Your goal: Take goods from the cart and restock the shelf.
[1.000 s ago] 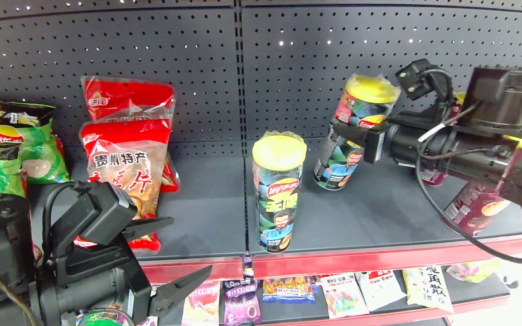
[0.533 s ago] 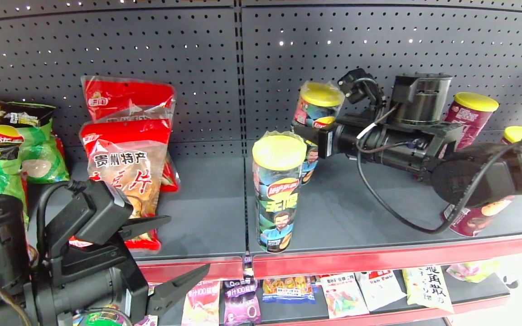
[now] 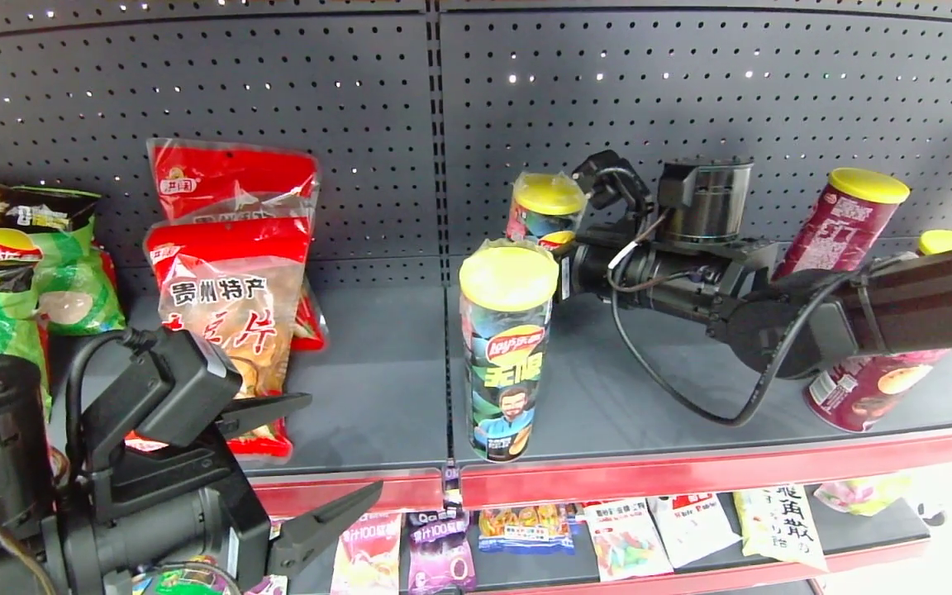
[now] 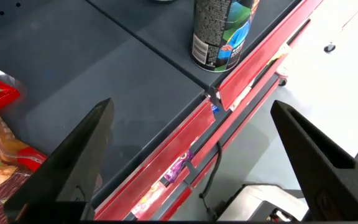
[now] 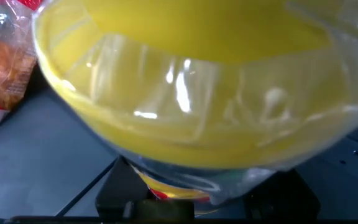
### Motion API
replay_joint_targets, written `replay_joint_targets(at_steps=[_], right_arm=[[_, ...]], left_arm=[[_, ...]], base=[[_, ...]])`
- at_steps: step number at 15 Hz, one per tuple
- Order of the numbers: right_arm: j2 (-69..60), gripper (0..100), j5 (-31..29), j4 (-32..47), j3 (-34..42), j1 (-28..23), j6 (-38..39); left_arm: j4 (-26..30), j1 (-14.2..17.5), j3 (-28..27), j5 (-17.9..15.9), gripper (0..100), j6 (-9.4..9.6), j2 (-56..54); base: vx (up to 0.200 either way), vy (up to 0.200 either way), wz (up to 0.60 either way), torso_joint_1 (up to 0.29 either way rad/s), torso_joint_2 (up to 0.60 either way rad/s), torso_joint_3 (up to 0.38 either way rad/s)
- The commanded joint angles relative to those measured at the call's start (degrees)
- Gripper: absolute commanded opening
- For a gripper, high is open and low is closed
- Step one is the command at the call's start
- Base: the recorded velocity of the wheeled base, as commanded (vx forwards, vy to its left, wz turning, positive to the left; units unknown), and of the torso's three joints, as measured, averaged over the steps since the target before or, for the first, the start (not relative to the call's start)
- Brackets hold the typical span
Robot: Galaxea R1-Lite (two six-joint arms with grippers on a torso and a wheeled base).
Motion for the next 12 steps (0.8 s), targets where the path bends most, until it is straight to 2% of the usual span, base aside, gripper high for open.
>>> replay_joint_targets(at_steps=[1, 9, 10, 12], right_arm=[[0.19, 0, 0.02, -0.02, -0.25, 0.11, 0.00], [1.68, 0, -0.16, 0.06, -1.66, 0.73, 0.00], [1.68, 100, -0.16, 0.06, -1.66, 0.73, 0.00], [1.68, 100, -0.16, 0.06, -1.57, 0.81, 0.00]], left_arm=[[-0.03, -0.01, 0.04, 0.01, 100, -0.01, 0.21], [-0.03, -0.01, -0.05, 0.53, 100, -0.01, 0.12], [-0.03, -0.01, -0.05, 0.44, 100, -0.01, 0.12], [-0.03, -0.01, -0.05, 0.53, 100, -0.01, 0.12]], base=[[0.000, 0.000, 0.00, 0.000, 0.00, 0.000], [0.000, 0.000, 0.00, 0.000, 0.00, 0.000], [0.000, 0.000, 0.00, 0.000, 0.00, 0.000], [0.000, 0.000, 0.00, 0.000, 0.00, 0.000]])
